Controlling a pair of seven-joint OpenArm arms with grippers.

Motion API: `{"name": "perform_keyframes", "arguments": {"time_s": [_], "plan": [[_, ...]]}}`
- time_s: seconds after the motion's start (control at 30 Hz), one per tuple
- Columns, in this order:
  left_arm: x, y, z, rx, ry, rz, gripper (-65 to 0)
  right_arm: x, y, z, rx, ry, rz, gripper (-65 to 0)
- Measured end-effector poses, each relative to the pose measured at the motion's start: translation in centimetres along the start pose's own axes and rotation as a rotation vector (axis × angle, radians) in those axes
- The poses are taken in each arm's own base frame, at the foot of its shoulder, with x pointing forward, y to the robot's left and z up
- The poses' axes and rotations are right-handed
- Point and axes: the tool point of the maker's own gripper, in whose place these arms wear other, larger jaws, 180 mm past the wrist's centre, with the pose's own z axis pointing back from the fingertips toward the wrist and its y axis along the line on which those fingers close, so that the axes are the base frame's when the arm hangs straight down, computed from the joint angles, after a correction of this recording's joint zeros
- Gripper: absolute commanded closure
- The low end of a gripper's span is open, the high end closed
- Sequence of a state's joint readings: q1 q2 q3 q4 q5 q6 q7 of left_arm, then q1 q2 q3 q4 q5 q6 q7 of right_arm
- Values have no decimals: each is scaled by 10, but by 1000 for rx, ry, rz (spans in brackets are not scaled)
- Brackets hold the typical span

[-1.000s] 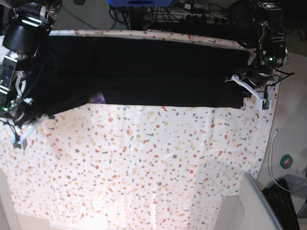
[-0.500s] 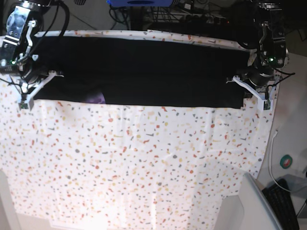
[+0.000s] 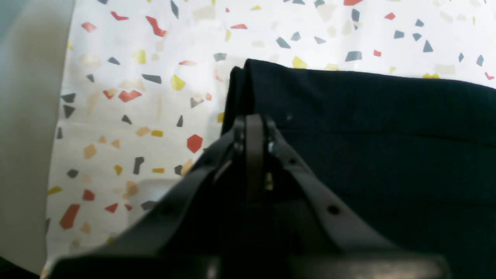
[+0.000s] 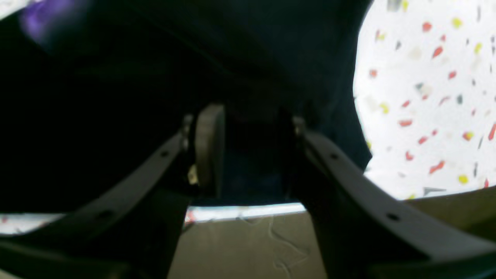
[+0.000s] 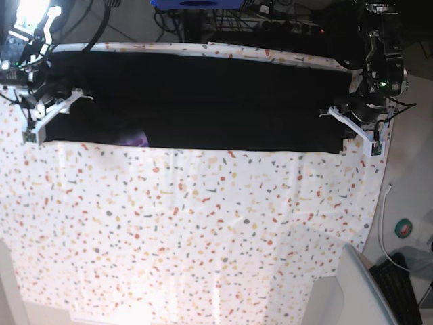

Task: Layout the t-shirt on the table in an organized manner, then fold the t-shirt properly
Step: 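Pull the folded edge with both grippers to straighten the fold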

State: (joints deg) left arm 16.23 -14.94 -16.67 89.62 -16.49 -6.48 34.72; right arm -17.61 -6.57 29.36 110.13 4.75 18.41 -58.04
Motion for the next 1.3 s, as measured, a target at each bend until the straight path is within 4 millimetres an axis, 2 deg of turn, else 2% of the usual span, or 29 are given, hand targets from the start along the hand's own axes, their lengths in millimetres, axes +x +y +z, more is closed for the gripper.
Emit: {"name": "perform_keyframes", "arguments": {"time_s": [0.1, 0.17, 0.2, 0.37, 0.47, 0.53, 0.6, 0.67, 0.73, 0.87, 0.97, 1.13, 1.3], "plan": [[-1, -2, 0, -6, 1, 1, 0, 10, -3, 5, -15, -66, 12, -126], [-1, -4, 0, -10, 1, 7, 0, 12, -1, -1, -3, -91, 10, -18], [-2, -6, -1, -13, 2, 9, 0, 9, -1, -8, 3, -82, 6, 0], [-4, -13, -2, -24, 5, 21, 0, -25, 9, -50, 57, 21, -41, 0], [-4, -12, -2, -23, 5, 19, 0, -40, 9, -56, 60, 58, -46, 0], [-3, -12, -1, -22, 2, 16, 0, -30, 7, -48, 48, 32, -37, 0], [2, -14, 2, -26, -11, 13, 0, -6, 3, -32, 32, -47, -23, 0], [4, -23, 0, -46, -14, 3, 0, 10, 1, -26, 22, -102, -16, 0], [-5, -37, -12, -77, 14, -8, 0, 9, 0, -37, 24, -59, -14, 0], [-40, -58, -32, -127, 124, -27, 0, -5, -8, -73, 37, 38, -27, 0], [-35, -62, -43, -138, 119, -34, 0, -6, -10, -92, 48, 40, -43, 0], [-18, -71, -61, -152, 102, -36, 0, 15, -10, -110, 78, 13, -77, 0], [-10, -74, -62, -160, 95, -30, 0, 34, -17, -116, 76, -29, -83, 0]]}}
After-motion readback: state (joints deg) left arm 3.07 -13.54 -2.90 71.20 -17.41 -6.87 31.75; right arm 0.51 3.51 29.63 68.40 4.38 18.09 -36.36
